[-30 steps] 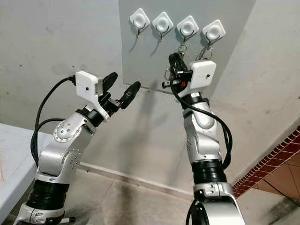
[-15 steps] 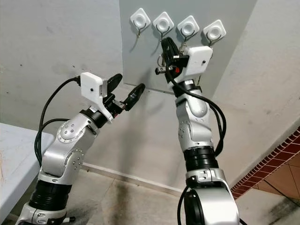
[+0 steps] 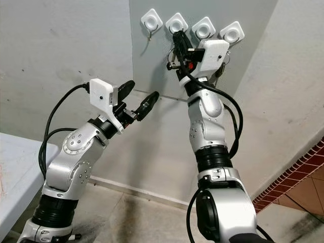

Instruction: Hang keys on a hook

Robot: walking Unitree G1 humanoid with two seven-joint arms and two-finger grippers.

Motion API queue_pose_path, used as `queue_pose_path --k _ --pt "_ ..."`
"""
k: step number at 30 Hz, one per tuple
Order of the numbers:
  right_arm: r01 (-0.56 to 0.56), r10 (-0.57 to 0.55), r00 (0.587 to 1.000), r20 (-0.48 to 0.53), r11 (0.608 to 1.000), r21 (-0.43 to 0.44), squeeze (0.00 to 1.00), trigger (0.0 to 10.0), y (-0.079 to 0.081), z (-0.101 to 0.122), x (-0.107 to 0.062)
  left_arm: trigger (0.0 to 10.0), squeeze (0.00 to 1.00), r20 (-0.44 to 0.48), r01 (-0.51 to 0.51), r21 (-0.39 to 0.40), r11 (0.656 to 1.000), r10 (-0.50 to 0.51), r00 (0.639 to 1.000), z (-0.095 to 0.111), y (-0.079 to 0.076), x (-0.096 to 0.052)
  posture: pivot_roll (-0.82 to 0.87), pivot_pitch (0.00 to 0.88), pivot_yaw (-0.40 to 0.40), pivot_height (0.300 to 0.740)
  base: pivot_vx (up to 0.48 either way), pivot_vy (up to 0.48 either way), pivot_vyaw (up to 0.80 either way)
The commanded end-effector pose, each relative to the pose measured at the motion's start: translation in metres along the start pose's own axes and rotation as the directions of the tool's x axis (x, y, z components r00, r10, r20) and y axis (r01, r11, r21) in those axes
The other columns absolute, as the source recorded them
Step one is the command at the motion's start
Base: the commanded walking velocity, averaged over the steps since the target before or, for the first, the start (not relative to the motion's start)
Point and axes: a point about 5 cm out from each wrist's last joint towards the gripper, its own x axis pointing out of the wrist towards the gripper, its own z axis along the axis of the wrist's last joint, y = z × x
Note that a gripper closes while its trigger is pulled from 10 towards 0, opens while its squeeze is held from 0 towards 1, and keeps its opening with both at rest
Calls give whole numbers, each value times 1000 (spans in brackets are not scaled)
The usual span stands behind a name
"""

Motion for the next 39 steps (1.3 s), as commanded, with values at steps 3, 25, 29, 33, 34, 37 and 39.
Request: queue_pose_path --k 3,25,29,33,34,37,39 --pt "-22 22 999 26 1000 -5 0 10000 -5 11 11 10000 0 17 13 11 1000 -14 1000 7 -3 3 27 0 -50 740 0 0 0" --pt "-125 122 991 53 991 55 0 10000 -3 15 24 10000 0 25 -9 9 1000 9 1000 10 -1 2 41 7 -60 740 0 0 0" --pt "-143 139 989 61 987 68 0 10000 -2 16 25 10000 0 27 -10 7 1000 10 1000 11 -2 2 41 7 -60 740 0 0 0" --pt "-152 147 987 60 986 75 0 10000 -3 17 26 10000 0 26 -14 7 1000 13 1000 11 -1 2 41 7 -60 740 0 0 0" --pt "-156 151 987 60 985 77 0 10000 -3 17 27 10000 0 26 -15 6 1000 14 1000 11 -1 2 41 7 -60 740 0 0 0" --pt "-161 157 986 61 983 83 0 10000 -3 17 27 10000 0 29 -15 6 1000 15 999 11 -1 2 41 7 -60 740 0 0 0" --pt "-182 178 982 57 979 89 0 10000 -2 18 28 10000 0 31 -15 5 1000 15 999 12 -1 3 41 7 -60 740 0 0 0"
